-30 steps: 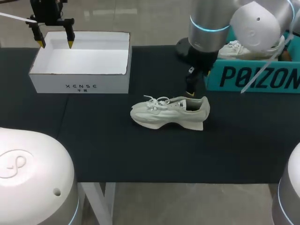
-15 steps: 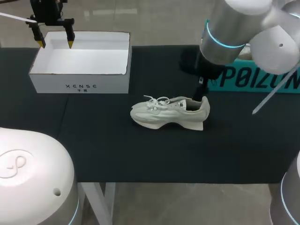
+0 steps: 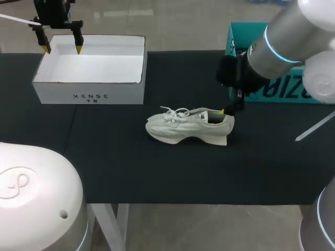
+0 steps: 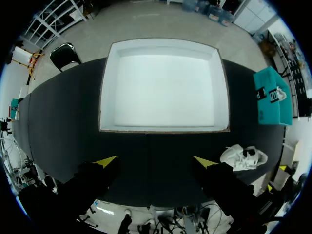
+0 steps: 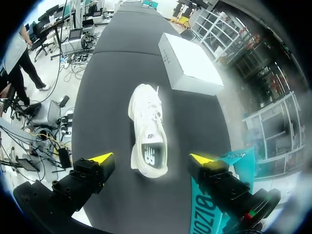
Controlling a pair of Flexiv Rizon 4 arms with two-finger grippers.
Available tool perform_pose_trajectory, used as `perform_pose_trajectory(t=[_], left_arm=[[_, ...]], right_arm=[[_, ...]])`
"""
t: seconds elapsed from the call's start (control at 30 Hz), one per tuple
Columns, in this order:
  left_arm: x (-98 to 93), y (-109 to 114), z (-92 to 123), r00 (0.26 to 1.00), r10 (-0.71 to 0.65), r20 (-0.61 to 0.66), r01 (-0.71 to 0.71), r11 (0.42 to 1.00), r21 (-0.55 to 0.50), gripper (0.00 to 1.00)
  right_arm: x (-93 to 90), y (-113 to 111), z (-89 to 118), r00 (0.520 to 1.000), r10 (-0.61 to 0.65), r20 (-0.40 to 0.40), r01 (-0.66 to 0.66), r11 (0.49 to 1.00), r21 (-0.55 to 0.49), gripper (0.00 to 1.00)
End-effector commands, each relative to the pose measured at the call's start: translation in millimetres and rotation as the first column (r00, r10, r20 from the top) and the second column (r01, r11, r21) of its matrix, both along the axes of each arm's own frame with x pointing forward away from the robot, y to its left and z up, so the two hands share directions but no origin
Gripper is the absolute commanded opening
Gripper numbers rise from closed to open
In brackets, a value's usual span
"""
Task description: Take the shoe out of the shoebox, open the shoe tongue, remove and reinsert the insole, then place the shoe into the shoebox
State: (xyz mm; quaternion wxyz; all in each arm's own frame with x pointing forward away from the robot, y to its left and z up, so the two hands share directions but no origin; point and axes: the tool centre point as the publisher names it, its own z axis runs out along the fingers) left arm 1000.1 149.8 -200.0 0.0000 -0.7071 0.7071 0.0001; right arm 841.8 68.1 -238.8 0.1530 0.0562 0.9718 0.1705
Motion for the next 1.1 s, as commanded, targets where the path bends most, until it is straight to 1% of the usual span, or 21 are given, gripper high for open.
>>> perform_pose_trajectory(t=[0.03, 0.07, 0.1, 0.17, 0.2, 0.3, 0.4, 0.47, 0.53, 0.6, 0.63, 0.73, 0.77, 0.87, 0.9, 1.0, 1.07, 1.1], left_arm=[[-0.1, 0, 0, 1.000, 0.000, 0.000, 0.000, 1.000, 0.000, 1.00], [-0.1, 0, 0, 1.000, 0.000, 0.000, 0.000, 1.000, 0.000, 1.00], [-0.1, 0, 0, 1.000, 0.000, 0.000, 0.000, 1.000, 0.000, 1.00], [-0.1, 0, 0, 1.000, 0.000, 0.000, 0.000, 1.000, 0.000, 1.00], [-0.1, 0, 0, 1.000, 0.000, 0.000, 0.000, 1.000, 0.000, 1.00], [-0.1, 0, 0, 1.000, 0.000, 0.000, 0.000, 1.000, 0.000, 1.00], [-0.1, 0, 0, 1.000, 0.000, 0.000, 0.000, 1.000, 0.000, 1.00], [-0.1, 0, 0, 1.000, 0.000, 0.000, 0.000, 1.000, 0.000, 1.00], [-0.1, 0, 0, 1.000, 0.000, 0.000, 0.000, 1.000, 0.000, 1.00], [-0.1, 0, 0, 1.000, 0.000, 0.000, 0.000, 1.000, 0.000, 1.00], [-0.1, 0, 0, 1.000, 0.000, 0.000, 0.000, 1.000, 0.000, 1.00], [-0.1, 0, 0, 1.000, 0.000, 0.000, 0.000, 1.000, 0.000, 1.00], [-0.1, 0, 0, 1.000, 0.000, 0.000, 0.000, 1.000, 0.000, 1.00], [-0.1, 0, 0, 1.000, 0.000, 0.000, 0.000, 1.000, 0.000, 1.00], [-0.1, 0, 0, 1.000, 0.000, 0.000, 0.000, 1.000, 0.000, 1.00], [-0.1, 0, 0, 1.000, 0.000, 0.000, 0.000, 1.000, 0.000, 1.00], [-0.1, 0, 0, 1.000, 0.000, 0.000, 0.000, 1.000, 0.000, 1.00], [-0.1, 0, 0, 1.000, 0.000, 0.000, 0.000, 1.000, 0.000, 1.00]], right_arm=[[-0.3, 1, -3, 1.000, 0.019, 0.017, -0.020, 0.998, 0.058, 1.00], [1.7, 3, -5, 1.000, 0.007, 0.026, -0.009, 0.998, 0.055, 1.00], [3.8, 4, -6, 0.999, 0.005, 0.037, -0.008, 0.997, 0.074, 1.00], [6.8, 3, -12, 0.999, -0.003, 0.035, -0.001, 0.993, 0.119, 1.00], [7.6, 0, -14, 0.999, -0.014, 0.036, 0.008, 0.986, 0.167, 1.00], [9.7, -5, -23, 1.000, 0.007, 0.013, -0.010, 0.974, 0.226, 1.00], [10.4, -15, -31, 1.000, -0.020, -0.013, 0.023, 0.978, 0.208, 1.00], [11.2, -20, -35, 0.999, -0.036, -0.033, 0.042, 0.975, 0.218, 1.00], [13.3, -26, -39, 0.998, -0.043, -0.041, 0.052, 0.967, 0.250, 1.00], [15.2, -30, -43, 0.999, -0.029, -0.036, 0.037, 0.962, 0.271, 1.00], [15.6, -31, -45, 0.999, -0.007, -0.032, 0.016, 0.952, 0.307, 1.00], [15.1, -32, -50, 0.997, 0.079, -0.022, -0.066, 0.931, 0.360, 1.00], [15.0, -33, -52, 0.996, 0.091, -0.026, -0.077, 0.936, 0.344, 1.00], [17.9, -41, -63, 0.989, 0.142, -0.045, -0.118, 0.927, 0.355, 1.00], [19.9, -44, -68, 0.986, 0.156, -0.054, -0.128, 0.931, 0.343, 1.00], [25.1, -52, -77, 0.985, 0.151, -0.083, -0.119, 0.944, 0.308, 1.00], [27.7, -57, -79, 0.988, 0.104, -0.118, -0.071, 0.964, 0.256, 1.00], [27.7, -57, -79, 0.988, 0.104, -0.118, -0.071, 0.964, 0.256, 1.00]])
